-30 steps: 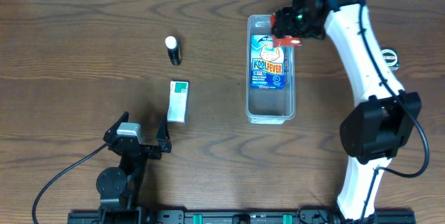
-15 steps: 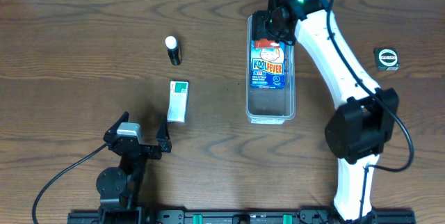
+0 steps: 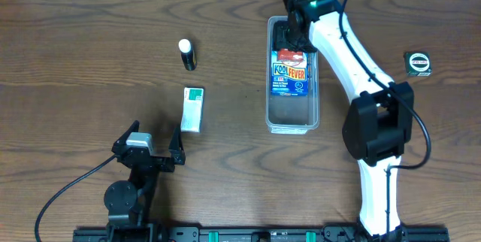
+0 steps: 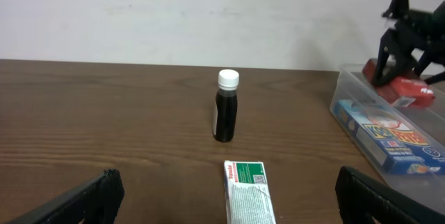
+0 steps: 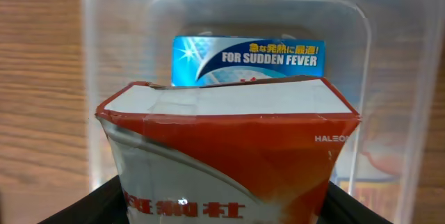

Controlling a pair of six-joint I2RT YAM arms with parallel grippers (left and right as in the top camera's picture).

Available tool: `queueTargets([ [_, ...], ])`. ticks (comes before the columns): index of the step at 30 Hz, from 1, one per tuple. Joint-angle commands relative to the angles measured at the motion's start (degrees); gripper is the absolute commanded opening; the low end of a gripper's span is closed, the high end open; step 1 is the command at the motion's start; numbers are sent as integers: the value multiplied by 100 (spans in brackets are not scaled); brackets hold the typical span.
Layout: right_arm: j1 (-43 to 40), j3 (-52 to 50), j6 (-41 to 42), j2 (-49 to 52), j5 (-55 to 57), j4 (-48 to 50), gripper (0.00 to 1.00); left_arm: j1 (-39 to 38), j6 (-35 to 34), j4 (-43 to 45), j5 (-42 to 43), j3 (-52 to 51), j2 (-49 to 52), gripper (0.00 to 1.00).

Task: Pack container
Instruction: 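Lower the red-white box into the container and release it, then move the right gripper over the green Zam-Buk box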

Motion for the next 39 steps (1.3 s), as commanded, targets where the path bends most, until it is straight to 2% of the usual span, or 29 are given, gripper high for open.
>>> queueTargets([
  [1, 28, 94, 70, 323, 138, -22, 66, 35, 57, -184, 63, -105, -35, 98],
  [24, 2, 247, -24, 511, 282, -44, 78, 35, 57, -184, 61, -105, -35, 98],
  [28, -35, 737, -22, 511, 125, -343, 80, 35, 57, -184, 61, -105, -35, 98],
  [34, -164, 2015, -219, 511, 142, -1086, 83, 35, 57, -184, 63, -105, -35, 98],
  [39, -584, 3233, -1165, 511, 173, -1958, 87, 35, 57, -184, 61, -105, -35, 98],
])
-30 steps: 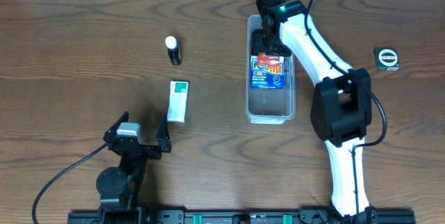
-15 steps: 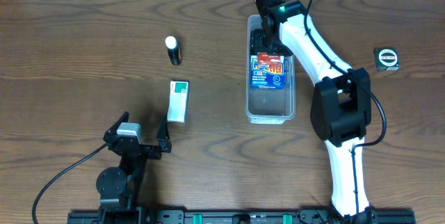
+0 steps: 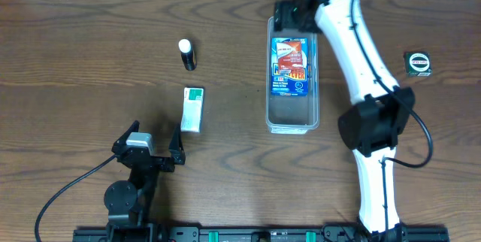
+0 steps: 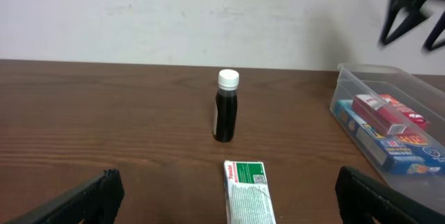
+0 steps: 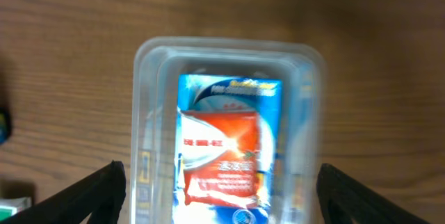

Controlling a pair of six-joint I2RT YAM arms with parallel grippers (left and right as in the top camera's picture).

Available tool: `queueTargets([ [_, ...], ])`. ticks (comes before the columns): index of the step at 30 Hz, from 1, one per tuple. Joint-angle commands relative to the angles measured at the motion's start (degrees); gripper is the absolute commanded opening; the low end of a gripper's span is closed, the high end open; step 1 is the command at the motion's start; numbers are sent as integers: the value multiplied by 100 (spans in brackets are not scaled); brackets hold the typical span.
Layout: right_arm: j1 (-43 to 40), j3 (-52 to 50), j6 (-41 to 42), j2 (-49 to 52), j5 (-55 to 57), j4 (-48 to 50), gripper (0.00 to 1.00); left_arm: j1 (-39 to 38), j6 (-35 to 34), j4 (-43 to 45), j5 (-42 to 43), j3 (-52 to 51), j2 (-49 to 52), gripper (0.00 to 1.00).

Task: Pack container
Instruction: 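Move the right gripper over the green Zam-Buk box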

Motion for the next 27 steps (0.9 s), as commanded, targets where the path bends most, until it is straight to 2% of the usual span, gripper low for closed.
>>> queueTargets([
  [1, -444, 691, -944, -26, 162, -387, 88, 35, 57, -181, 63, -105, -37, 98],
  [4, -942, 957, -2052, -26, 404, -839, 95, 35, 55, -181, 61, -105, -37, 98],
  [7, -1451, 946, -3128, -26, 363, -1360, 97, 35, 57, -181, 61, -105, -37, 98],
  [11, -2280, 728, -3250, -24, -448, -1353, 98, 35, 57, -181, 63, -105, -37, 98],
  [18, -3440, 59, -3521, -24, -907, -970, 98, 35, 57, -181, 63, -105, -37, 98],
  [24, -3915, -876, -3672, -24, -1069, -337, 97, 35, 57, -181, 63, -105, -37, 98],
  [27, -3952, -1220, -3711, -24, -741, 20, 97, 35, 55, -181, 61, -105, -37, 98],
])
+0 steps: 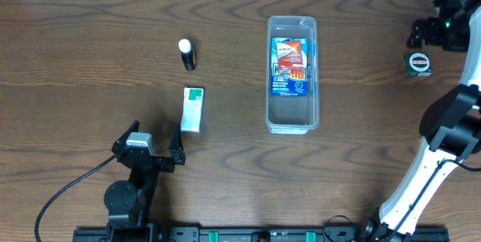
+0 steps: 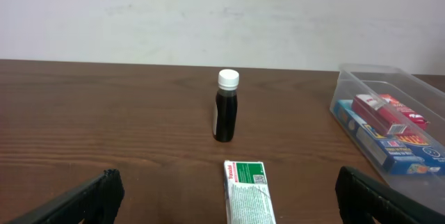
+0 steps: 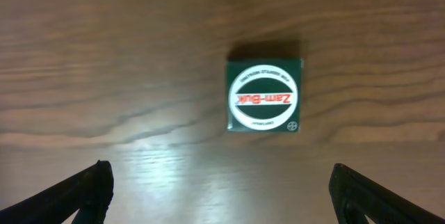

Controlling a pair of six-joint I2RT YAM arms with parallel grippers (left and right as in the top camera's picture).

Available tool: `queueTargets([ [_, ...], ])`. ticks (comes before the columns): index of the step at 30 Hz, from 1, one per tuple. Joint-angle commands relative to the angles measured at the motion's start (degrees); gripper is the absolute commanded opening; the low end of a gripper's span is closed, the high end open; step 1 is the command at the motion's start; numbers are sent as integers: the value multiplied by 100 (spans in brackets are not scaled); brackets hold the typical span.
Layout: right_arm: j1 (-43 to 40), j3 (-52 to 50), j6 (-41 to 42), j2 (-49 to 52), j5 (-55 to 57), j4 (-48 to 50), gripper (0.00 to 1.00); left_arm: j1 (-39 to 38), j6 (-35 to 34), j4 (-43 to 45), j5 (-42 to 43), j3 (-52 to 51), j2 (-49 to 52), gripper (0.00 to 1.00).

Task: Pack container
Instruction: 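Move the right gripper over the green Zam-Buk box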

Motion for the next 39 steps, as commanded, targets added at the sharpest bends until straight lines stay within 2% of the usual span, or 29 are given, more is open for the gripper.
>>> queueTargets([
  [1, 22, -317, -210, -22, 304, 267, 97, 35, 57, -184, 61, -105, -35, 98],
  [5, 17, -621, -216, -22, 774, 579, 98, 35, 57, -184, 61, -105, -35, 98],
  [15, 13, -1401, -734, -22, 774, 1180, 99, 35, 57, -184, 61, -105, -35, 98],
  [29, -24, -1700, -732, -22, 573, 1751, 99, 35, 57, -184, 61, -105, -35, 98],
  [39, -59, -2371, -726, -22, 479, 2310, 99, 35, 57, -184, 63, -105, -35, 98],
])
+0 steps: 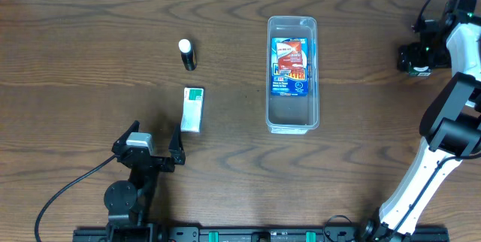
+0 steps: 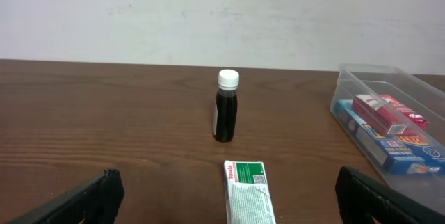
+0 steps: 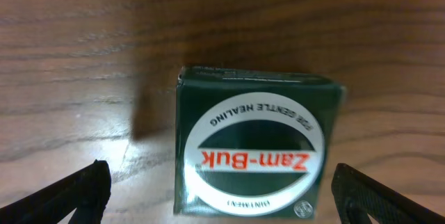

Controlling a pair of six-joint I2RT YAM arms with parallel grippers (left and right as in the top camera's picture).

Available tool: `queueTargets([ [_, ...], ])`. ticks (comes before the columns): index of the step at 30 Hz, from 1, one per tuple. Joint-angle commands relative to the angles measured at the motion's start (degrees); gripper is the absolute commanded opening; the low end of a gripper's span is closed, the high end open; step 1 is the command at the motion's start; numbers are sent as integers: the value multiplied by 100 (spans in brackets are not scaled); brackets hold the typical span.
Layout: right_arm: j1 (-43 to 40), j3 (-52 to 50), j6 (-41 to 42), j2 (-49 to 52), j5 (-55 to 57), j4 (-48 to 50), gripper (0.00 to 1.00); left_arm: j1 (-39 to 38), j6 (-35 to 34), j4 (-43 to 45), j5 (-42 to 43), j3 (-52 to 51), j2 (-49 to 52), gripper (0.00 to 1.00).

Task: Pack container
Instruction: 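Move the right gripper over the green Zam-Buk box, then lower the right gripper and grasp the green Zam-Buk box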

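Observation:
The clear plastic container (image 1: pixel 292 118) stands mid-table holding a blue fever-patch box (image 1: pixel 290 84) with a red box (image 1: pixel 289 55) on top. At the far right my right gripper (image 1: pixel 418 58) is open, low over the green Zam-Buk box (image 3: pixel 257 154), a finger (image 3: pixel 76 193) on each side, apart from it. In the overhead view the arm hides most of that box. A green-and-white box (image 1: pixel 192 108) and a black bottle with a white cap (image 1: pixel 187 54) sit at the left. My left gripper (image 2: pixel 222 203) is open near the front, behind the green-and-white box (image 2: pixel 247 193).
The table's far edge meets a white wall (image 2: pixel 208 15) behind the bottle. The right arm (image 1: pixel 443 122) runs down the right side of the table. Bare wood lies between the container and the Zam-Buk box.
My right gripper has come down much closer to the Zam-Buk box, which now fills the wrist view between the open fingers. The left arm and other items are unmoved.
My right gripper held the red box inside the container over the blue box. Then it was open above the container, the red box left lying on the blue one. Then it was high above the Zam-Buk box at the far right, and now low around it.

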Motion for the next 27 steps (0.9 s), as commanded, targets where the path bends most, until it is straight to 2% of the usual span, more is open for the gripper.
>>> queueTargets([
  [1, -72, -177, -42, -24, -81, 129, 99, 35, 57, -184, 63, -105, -35, 98],
  [10, -177, -229, -42, -24, -87, 251, 99, 35, 57, -184, 63, -105, -35, 98],
  [14, -243, -269, 2, -24, -85, 264, 93, 35, 55, -184, 63, -105, -35, 98],
  [27, -361, -280, -90, -24, -492, 326, 89, 35, 57, -184, 61, -105, -35, 98],
])
